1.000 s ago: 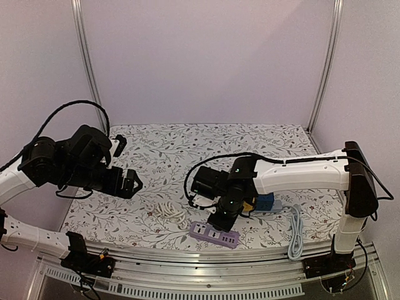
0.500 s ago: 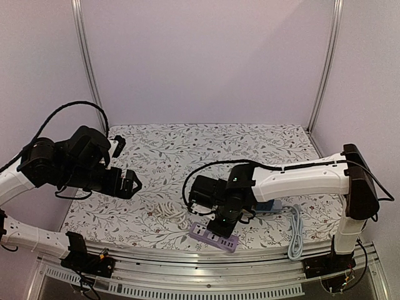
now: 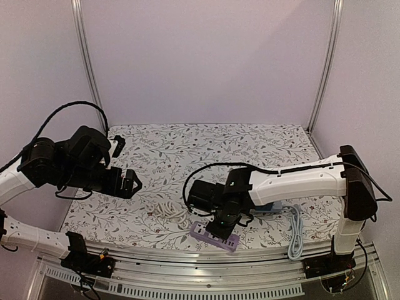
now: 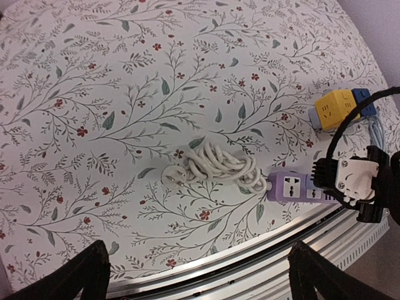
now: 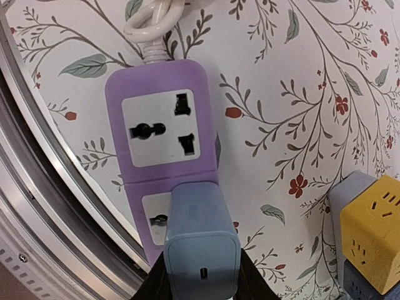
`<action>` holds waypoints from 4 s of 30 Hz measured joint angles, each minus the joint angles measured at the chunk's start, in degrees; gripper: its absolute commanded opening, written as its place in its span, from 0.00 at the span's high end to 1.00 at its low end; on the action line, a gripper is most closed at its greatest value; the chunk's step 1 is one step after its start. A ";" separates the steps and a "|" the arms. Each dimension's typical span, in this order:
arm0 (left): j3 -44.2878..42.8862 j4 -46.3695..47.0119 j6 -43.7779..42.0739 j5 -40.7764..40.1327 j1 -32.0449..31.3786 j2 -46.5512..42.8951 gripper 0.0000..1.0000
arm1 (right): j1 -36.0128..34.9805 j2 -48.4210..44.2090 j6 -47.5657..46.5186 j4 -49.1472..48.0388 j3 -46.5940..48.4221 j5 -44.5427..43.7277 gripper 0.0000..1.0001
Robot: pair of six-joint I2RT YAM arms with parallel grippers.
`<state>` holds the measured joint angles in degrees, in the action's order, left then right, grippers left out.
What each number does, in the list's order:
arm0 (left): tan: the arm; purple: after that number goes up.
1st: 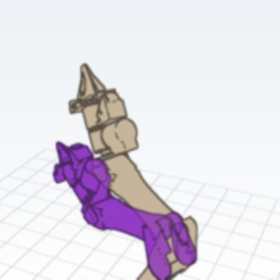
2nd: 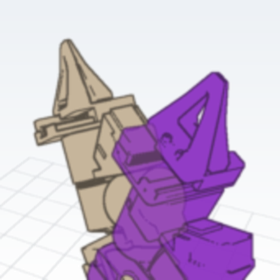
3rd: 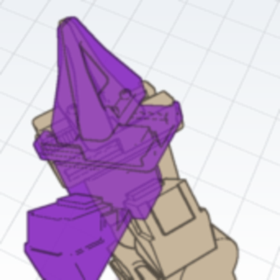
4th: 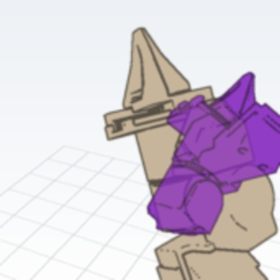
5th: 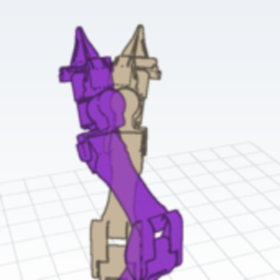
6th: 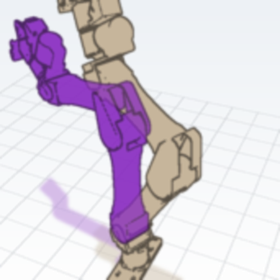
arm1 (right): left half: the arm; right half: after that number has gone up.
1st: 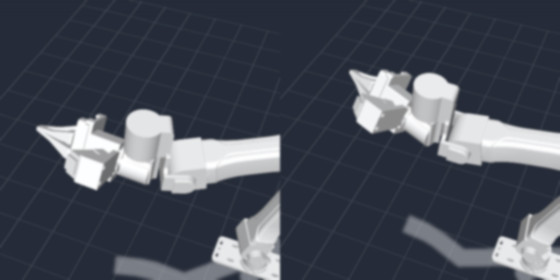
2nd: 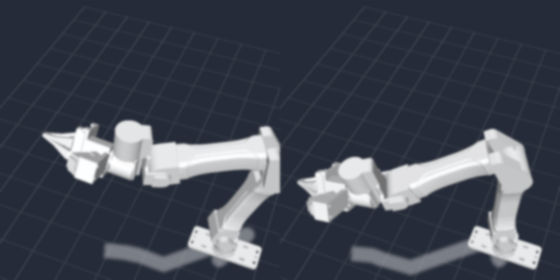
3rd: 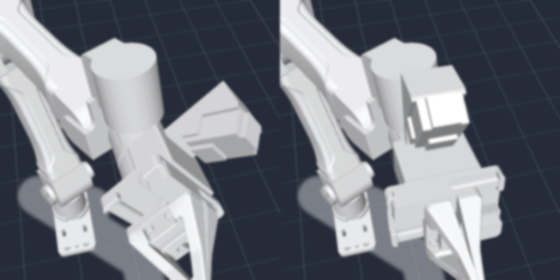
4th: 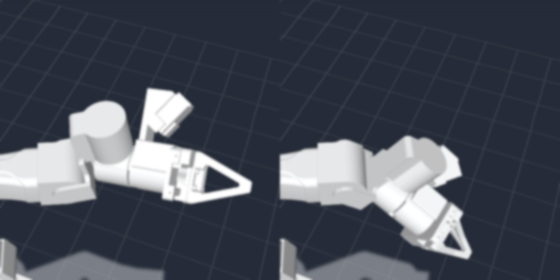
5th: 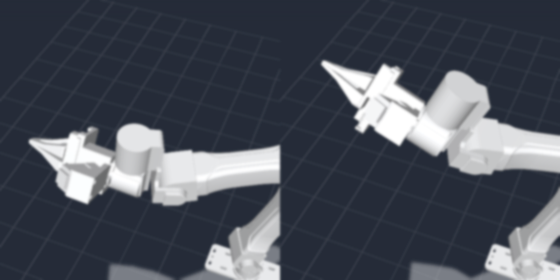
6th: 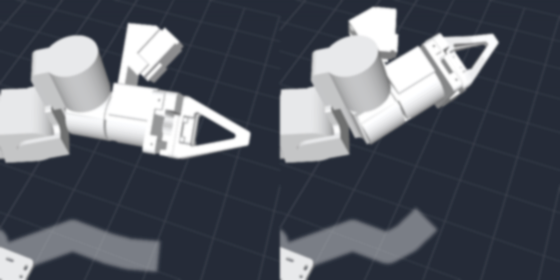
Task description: Insert the plug
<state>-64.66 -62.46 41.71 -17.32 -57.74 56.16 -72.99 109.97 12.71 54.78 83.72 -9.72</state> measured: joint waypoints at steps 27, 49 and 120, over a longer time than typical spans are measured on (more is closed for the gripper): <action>-3.91 -0.04 -0.94 -0.13 0.00 3.89 0.00 | 8.02 7.48 0.09 3.80 10.43 -3.23 1.00; -4.24 -0.39 -2.64 -1.40 0.00 6.03 0.00 | 9.01 9.35 4.26 7.78 13.49 -3.74 0.49; -16.44 -12.28 -4.74 -5.35 10.78 2.73 0.00 | 29.73 -53.09 22.12 8.20 -7.65 -9.09 0.01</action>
<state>-81.10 -74.74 36.97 -22.68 -46.96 58.89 -43.27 56.88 34.83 62.98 76.07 -18.81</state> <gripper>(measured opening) 0.995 0.989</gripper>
